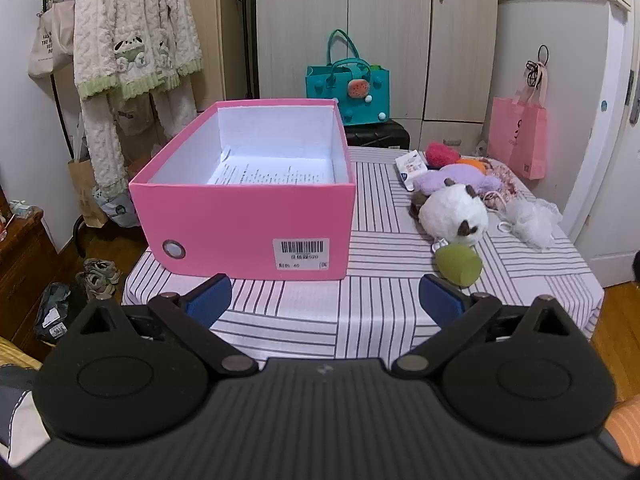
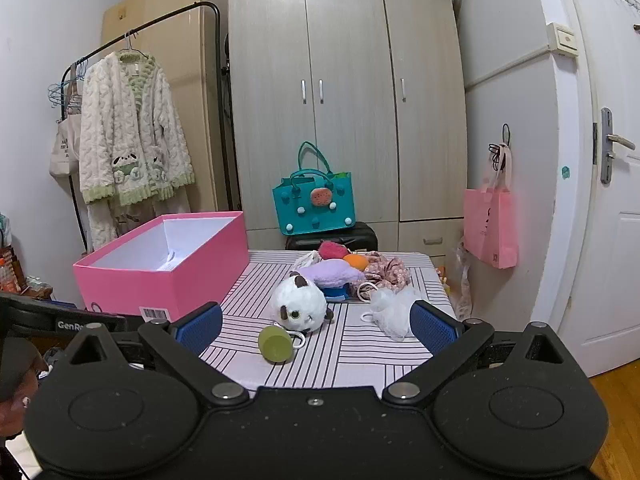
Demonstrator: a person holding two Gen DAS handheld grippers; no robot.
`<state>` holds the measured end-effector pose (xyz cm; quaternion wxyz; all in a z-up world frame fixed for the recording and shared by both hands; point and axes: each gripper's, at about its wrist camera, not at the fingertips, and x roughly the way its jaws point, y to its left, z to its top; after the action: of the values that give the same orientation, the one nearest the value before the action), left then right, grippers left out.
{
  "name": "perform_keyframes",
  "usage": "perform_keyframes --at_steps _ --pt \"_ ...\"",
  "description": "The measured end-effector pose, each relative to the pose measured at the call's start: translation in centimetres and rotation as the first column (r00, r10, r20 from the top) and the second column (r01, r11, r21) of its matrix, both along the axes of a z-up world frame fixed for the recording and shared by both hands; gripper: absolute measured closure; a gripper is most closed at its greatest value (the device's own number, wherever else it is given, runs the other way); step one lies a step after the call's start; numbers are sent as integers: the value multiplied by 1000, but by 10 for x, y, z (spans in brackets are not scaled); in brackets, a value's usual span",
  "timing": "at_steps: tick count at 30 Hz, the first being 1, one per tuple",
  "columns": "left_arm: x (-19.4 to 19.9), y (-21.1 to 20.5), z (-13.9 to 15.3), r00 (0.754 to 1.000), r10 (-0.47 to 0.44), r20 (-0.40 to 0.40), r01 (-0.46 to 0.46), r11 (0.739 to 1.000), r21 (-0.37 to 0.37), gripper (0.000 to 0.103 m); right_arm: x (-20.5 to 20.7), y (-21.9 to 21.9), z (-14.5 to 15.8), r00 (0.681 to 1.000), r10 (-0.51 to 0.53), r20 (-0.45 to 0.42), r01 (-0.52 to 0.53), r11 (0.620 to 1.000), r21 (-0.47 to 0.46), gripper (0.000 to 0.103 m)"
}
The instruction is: Organize soft objects
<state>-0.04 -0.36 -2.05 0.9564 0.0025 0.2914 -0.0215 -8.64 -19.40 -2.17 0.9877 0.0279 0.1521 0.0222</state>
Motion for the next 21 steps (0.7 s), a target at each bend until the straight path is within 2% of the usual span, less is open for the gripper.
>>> perform_keyframes --at_steps 10,13,21 --pt "-10 -5 -5 998 -11 67 8 999 44 1 -4 2 -4 1000 -10 13 10 1000 -23 1" --pt "-11 -7 -5 998 -17 62 13 997 73 1 -4 4 -5 1000 -15 10 15 999 -35 1" --pt "-12 -7 -6 998 -21 51 17 998 68 1 -7 2 -7 999 -34 15 35 999 -26 1"
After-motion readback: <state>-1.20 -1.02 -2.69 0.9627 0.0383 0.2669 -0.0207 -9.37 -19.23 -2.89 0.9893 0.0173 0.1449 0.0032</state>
